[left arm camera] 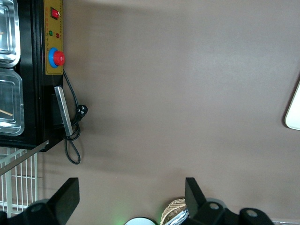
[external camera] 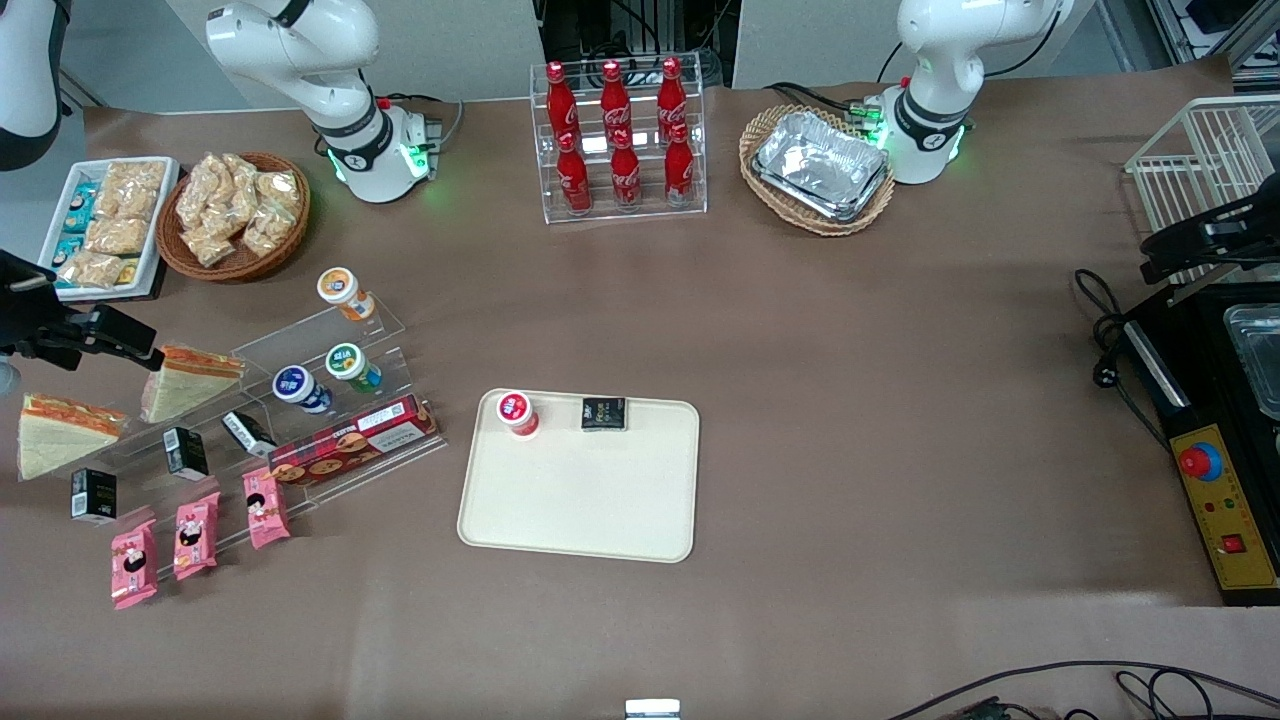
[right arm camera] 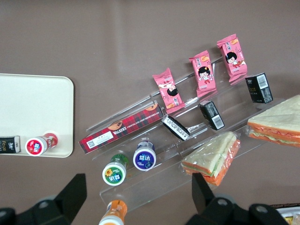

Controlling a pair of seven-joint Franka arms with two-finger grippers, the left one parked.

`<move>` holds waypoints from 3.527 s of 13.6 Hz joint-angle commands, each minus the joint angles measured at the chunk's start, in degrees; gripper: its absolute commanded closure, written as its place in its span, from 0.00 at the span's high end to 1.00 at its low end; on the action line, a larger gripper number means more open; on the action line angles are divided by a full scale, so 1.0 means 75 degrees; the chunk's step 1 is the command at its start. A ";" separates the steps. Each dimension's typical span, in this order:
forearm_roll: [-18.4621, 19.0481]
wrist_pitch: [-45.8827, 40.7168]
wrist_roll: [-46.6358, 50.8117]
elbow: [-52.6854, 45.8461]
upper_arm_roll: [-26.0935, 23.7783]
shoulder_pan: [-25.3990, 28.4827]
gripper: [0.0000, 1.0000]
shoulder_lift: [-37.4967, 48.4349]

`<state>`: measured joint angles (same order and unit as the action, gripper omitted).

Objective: Place sandwich on tray
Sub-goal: 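Reach the right gripper toward the wrapped wedge sandwich on the acrylic rack, then lower the right gripper around the sandwich and close it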

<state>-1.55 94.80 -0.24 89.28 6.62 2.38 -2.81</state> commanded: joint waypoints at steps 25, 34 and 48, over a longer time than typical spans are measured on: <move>-0.0624 0.0354 -1.4069 0.0108 0.3230 -0.0258 1.00 -0.0152; -0.1164 0.1163 -1.7531 0.0260 0.3395 -0.0575 1.00 -0.1231; -0.1762 0.3096 -1.9726 0.1467 0.3383 -0.0844 1.00 -0.1606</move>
<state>-13.00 113.97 -145.91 97.81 31.97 -3.71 -15.11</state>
